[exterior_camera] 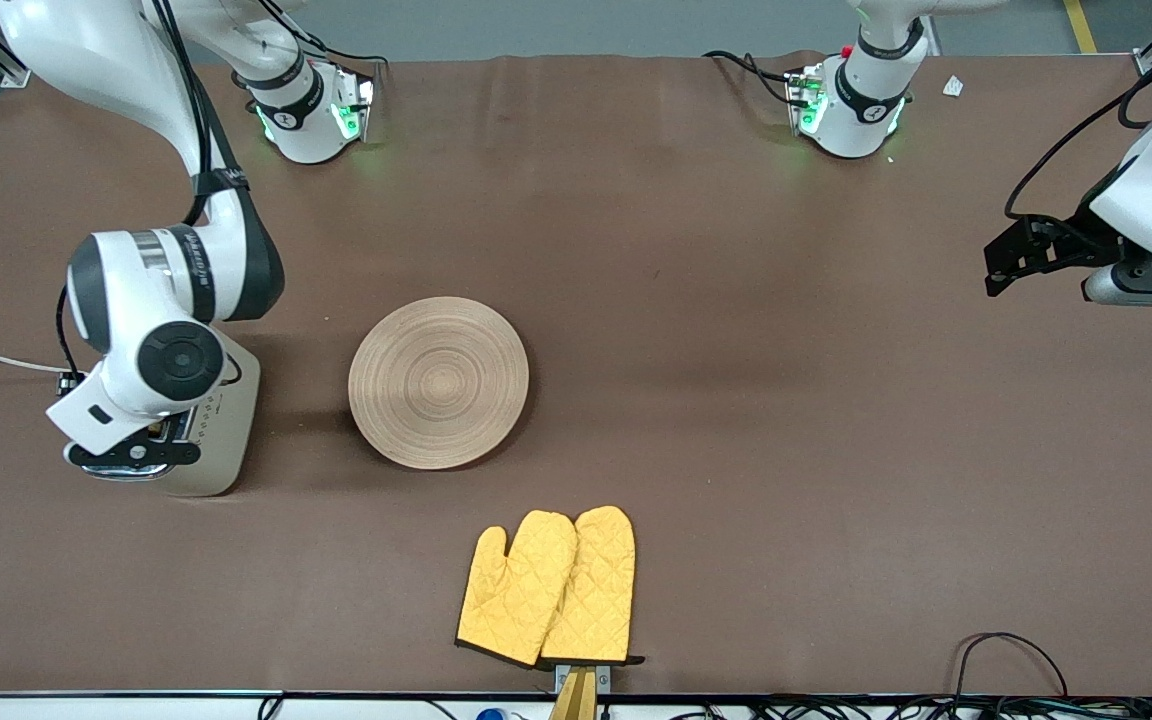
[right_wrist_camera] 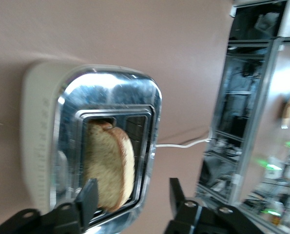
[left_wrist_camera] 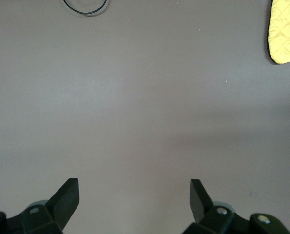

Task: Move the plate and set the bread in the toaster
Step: 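Open the right gripper and raise it away from the toaster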

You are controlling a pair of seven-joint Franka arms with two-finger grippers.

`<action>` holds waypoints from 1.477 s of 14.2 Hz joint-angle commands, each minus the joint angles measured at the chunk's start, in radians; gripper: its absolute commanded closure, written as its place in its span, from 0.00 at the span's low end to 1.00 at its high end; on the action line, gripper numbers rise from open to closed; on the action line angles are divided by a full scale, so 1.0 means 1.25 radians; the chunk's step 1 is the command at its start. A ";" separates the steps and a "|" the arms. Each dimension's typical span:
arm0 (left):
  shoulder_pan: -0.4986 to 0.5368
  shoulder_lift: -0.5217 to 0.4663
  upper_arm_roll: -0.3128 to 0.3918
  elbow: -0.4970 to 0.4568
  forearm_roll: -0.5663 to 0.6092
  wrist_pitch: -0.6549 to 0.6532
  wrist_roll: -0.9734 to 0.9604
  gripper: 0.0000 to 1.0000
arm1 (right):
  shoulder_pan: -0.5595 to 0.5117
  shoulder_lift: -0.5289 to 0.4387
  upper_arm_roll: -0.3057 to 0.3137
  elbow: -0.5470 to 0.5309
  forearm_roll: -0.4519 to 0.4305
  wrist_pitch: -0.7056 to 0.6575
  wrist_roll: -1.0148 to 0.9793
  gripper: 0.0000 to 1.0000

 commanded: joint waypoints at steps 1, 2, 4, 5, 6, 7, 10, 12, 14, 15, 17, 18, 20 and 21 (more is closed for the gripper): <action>0.001 0.011 0.000 0.026 0.000 -0.019 0.013 0.00 | -0.011 -0.005 0.006 0.129 0.097 -0.087 -0.001 0.00; 0.002 0.011 -0.001 0.026 0.000 -0.019 0.013 0.00 | -0.010 -0.013 0.008 0.151 0.123 -0.097 0.002 0.00; 0.002 0.011 0.000 0.026 0.000 -0.018 0.014 0.00 | -0.028 -0.059 0.000 0.172 0.185 -0.091 0.003 0.00; 0.002 0.011 0.000 0.026 -0.001 -0.018 0.014 0.00 | -0.063 -0.073 0.000 0.185 0.250 -0.090 0.002 0.00; 0.002 0.011 0.000 0.026 -0.001 -0.018 0.014 0.00 | -0.100 -0.089 0.000 0.202 0.337 -0.091 0.002 0.00; 0.002 0.011 0.000 0.026 -0.001 -0.018 0.014 0.00 | -0.129 -0.111 -0.001 0.205 0.412 -0.091 -0.003 0.00; 0.003 0.011 0.000 0.026 -0.001 -0.018 0.014 0.00 | -0.191 -0.187 0.002 0.166 0.474 -0.123 -0.038 0.00; 0.003 0.011 0.000 0.026 -0.001 -0.016 0.014 0.00 | -0.212 -0.259 0.002 0.088 0.480 -0.111 -0.064 0.00; 0.003 0.011 0.000 0.026 -0.001 -0.015 0.015 0.00 | -0.224 -0.328 0.000 -0.007 0.525 -0.064 -0.067 0.00; 0.003 0.011 0.000 0.026 -0.001 -0.014 0.017 0.00 | -0.223 -0.380 0.002 -0.091 0.527 -0.012 -0.068 0.00; 0.003 0.013 0.001 0.026 0.003 -0.014 0.015 0.00 | -0.219 -0.431 0.002 -0.170 0.527 0.037 -0.085 0.00; 0.003 0.013 0.001 0.027 0.004 -0.014 0.015 0.00 | -0.221 -0.429 0.002 -0.168 0.527 0.041 -0.092 0.00; 0.003 0.015 0.001 0.027 0.004 -0.014 0.015 0.00 | -0.219 -0.426 0.003 -0.166 0.527 0.048 -0.093 0.00; 0.003 0.017 0.001 0.027 0.005 -0.014 0.015 0.00 | -0.218 -0.425 0.004 -0.165 0.527 0.050 -0.093 0.00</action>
